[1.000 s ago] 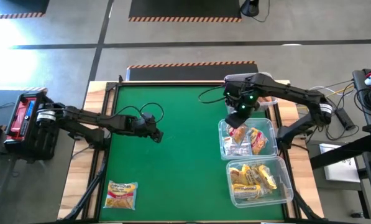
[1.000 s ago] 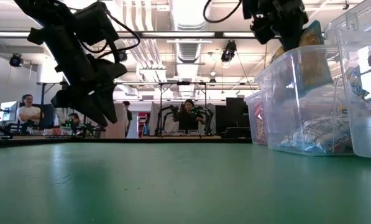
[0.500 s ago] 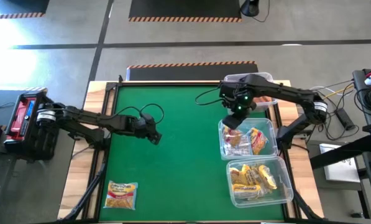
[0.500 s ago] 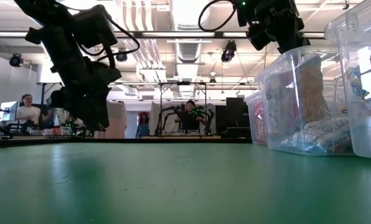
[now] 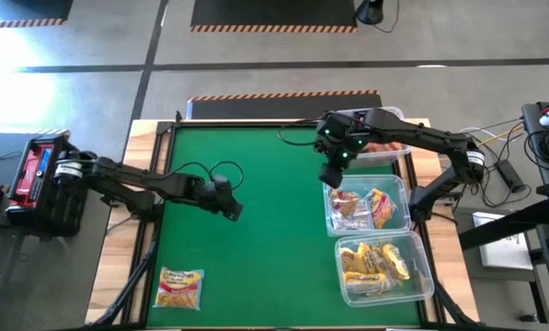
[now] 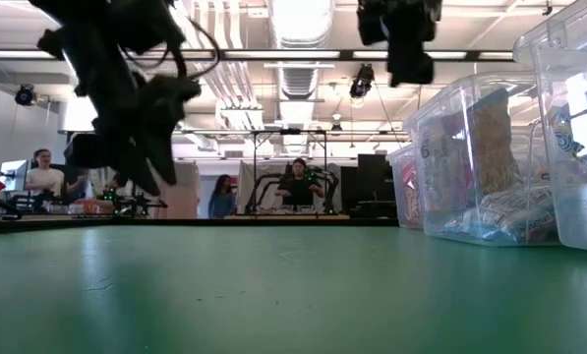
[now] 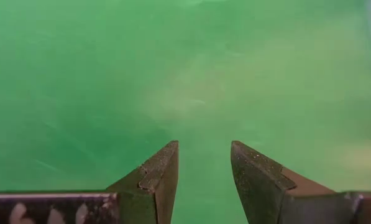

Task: Sort Maruchan noodles
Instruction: Move the right blue noodle pack to the center of the table

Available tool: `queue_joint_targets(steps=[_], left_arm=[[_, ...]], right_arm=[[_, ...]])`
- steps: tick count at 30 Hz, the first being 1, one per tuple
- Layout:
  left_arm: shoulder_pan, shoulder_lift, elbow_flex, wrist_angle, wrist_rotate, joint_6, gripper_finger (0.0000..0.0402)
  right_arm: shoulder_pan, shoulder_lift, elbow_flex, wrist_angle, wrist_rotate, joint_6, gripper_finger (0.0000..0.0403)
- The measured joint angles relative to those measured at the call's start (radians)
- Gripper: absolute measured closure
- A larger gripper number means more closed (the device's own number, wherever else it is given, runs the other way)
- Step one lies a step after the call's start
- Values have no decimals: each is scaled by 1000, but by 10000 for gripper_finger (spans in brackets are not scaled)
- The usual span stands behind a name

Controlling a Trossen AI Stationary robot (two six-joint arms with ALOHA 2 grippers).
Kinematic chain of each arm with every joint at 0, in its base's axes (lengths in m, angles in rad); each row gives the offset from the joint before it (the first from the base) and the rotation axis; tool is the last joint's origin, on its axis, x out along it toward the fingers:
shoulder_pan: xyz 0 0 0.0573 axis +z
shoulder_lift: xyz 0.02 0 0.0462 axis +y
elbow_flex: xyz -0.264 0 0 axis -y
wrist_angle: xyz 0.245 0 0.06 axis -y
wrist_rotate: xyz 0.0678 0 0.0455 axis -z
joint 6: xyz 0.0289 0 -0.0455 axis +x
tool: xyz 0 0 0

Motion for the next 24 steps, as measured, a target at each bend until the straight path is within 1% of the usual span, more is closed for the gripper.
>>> queue_joint_targets(steps=[3,6,9,11,15,19,21,23,24], left_arm=[[-84,7,50,4,-33,-94,272],[-178,15,104,-10,-57,-135,272],[-282,20,160,-93,-101,-242,272],[-359,28,193,-188,-130,-352,272],[-539,60,242,-341,-130,-635,272],[-707,93,266,-381,-127,-943,272],[-773,114,278,-383,-117,-1086,272],[-829,141,300,-393,-81,-1192,272],[-852,155,316,-410,-43,-1225,272]], right_arm=[[27,4,0,95,-13,-19,280],[58,4,-2,187,-31,-62,280],[94,4,-2,269,-39,-105,280],[116,4,-2,311,-53,-136,280],[161,10,-7,352,-55,-192,280],[190,32,-10,353,-55,-227,280],[198,48,-10,352,-55,-234,280],[202,66,-11,353,-55,-249,280],[202,74,-11,353,-55,-259,280]])
